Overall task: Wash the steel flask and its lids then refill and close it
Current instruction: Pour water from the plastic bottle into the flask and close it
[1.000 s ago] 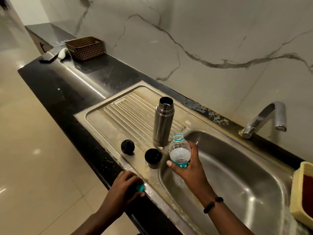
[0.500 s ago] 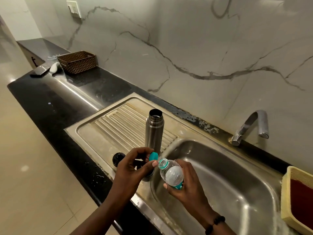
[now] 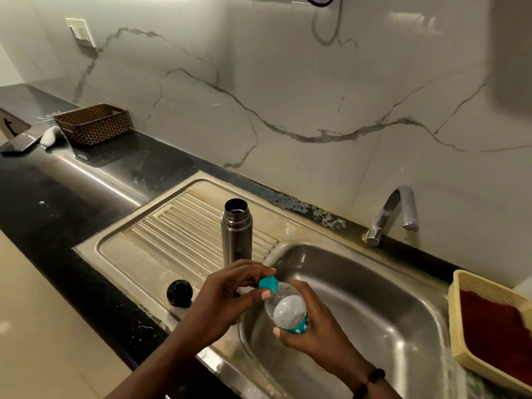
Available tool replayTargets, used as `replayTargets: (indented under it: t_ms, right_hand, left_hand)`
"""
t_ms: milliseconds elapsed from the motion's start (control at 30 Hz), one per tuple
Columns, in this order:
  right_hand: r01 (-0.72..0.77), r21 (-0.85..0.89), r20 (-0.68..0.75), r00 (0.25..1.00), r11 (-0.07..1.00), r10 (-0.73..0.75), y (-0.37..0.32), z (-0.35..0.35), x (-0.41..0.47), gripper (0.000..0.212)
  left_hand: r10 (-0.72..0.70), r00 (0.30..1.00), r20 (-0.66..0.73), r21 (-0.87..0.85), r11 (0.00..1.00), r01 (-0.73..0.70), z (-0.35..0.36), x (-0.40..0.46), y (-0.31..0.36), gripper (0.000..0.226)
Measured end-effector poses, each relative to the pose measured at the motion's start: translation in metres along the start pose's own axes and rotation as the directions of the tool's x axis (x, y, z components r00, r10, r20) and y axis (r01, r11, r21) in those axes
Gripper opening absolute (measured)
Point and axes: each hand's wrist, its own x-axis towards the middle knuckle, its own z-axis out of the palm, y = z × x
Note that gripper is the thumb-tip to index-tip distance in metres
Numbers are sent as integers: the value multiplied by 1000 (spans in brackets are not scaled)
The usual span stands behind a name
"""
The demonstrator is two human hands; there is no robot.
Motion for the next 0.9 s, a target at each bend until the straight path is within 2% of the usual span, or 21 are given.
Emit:
replayTargets:
  t_ms: [67, 133, 267, 367, 433, 533, 633, 733, 833, 900]
  right_hand:
    - [-98, 135, 204, 976, 986, 69, -6, -13, 0, 69]
    - [-155, 240, 355, 933, 958, 62, -11, -25, 3, 70]
    - [-248, 376, 508, 861, 893, 26, -12, -36, 8, 72]
    - [-248, 372, 563, 826, 894, -6, -12, -40, 16, 70]
    - [-272, 355, 552, 833, 894, 34, -13, -44, 28, 69]
    - [-325, 364, 421, 893, 873, 157, -11, -49, 51, 73]
    - [-263, 324, 134, 964, 909, 231, -4, -53, 83, 84]
    - [-162, 160, -177, 966, 974, 190, 11, -60, 127, 99]
    - [-96, 62, -349, 931, 993, 112, 22, -63, 170, 90]
    - [-90, 41, -420, 902, 995, 99, 23, -60, 192, 85]
  left_hand:
    - [3, 991, 135, 18, 1000, -5, -8, 7, 7, 31]
    - [33, 969, 243, 49, 998, -47, -15, 15, 15, 29]
    - [118, 906, 408, 89, 982, -167, -23, 35, 29, 28]
    - [129, 882, 453, 90, 978, -189, -25, 47, 31, 28]
    - [140, 925, 354, 81, 980, -179, -23, 53, 26, 29]
    - [152, 988, -23, 73, 986, -150, -14, 56, 10, 31]
    - [185, 912, -366, 102, 982, -159, -10, 57, 1, 28]
    - [176, 843, -508, 102, 984, -145, -18, 63, -3, 35]
    - [96, 809, -580, 135, 991, -21, -26, 68, -12, 62]
    - [32, 814, -580, 158, 985, 74, -33, 71, -23, 83]
